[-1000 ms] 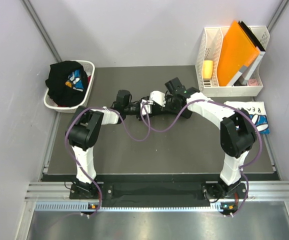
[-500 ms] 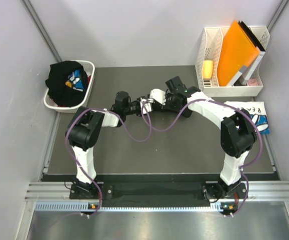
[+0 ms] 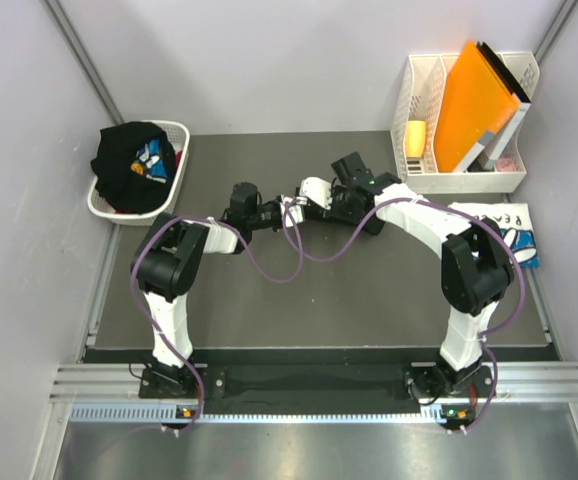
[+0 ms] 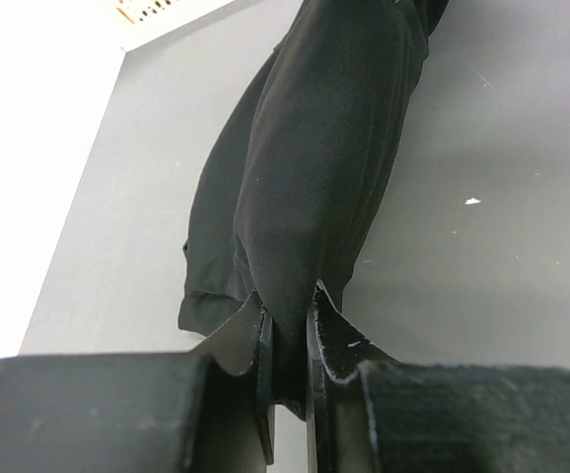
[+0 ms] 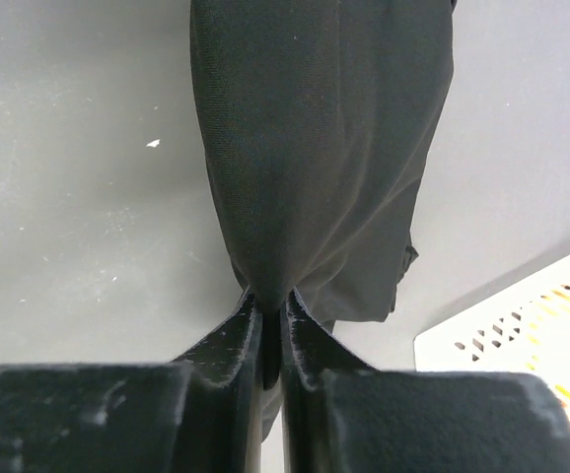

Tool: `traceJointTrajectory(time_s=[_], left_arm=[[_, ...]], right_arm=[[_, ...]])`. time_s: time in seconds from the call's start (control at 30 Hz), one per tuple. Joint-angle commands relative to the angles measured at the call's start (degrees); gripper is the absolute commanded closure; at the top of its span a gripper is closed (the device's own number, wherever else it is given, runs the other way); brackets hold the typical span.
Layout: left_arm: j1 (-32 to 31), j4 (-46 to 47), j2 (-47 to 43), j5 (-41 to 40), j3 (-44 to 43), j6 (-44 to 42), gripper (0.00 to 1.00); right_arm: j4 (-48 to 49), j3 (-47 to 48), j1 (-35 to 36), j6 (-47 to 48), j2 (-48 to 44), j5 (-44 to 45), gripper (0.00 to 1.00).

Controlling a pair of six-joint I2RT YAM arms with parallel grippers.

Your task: Fold and stack the t-shirts

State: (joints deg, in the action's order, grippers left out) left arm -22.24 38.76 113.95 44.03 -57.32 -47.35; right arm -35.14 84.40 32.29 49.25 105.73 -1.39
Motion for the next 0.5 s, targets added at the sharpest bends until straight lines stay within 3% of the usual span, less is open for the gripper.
traceJointTrajectory(time_s=[0.0,0.07,0.17,0.47], left_arm=[[-0.3,2.7,-1.4,-1.1,-1.2,1.6,1.0],[-0.3,2.7,-1.5,-0.9,-1.2,1.8,1.0],[-0.3,2.6,-2.0,-0.6,-1.0,1.7,1.0],[-0.3,2.8,-2.3,-1.6,-1.0,2.1,1.0]], right_arm=[[0.9,-0.9,0.9,0.3,-2.2,-3.1,0.76],[1.7,-2.0,1.0,0.1,-1.8,-3.3,0.62],[2.1,-1.9,1.1,-1.0,-0.9,-3.8,0.5],[1.7,-0.1,2.0,-3.4,1.1,-7.2,0.46]])
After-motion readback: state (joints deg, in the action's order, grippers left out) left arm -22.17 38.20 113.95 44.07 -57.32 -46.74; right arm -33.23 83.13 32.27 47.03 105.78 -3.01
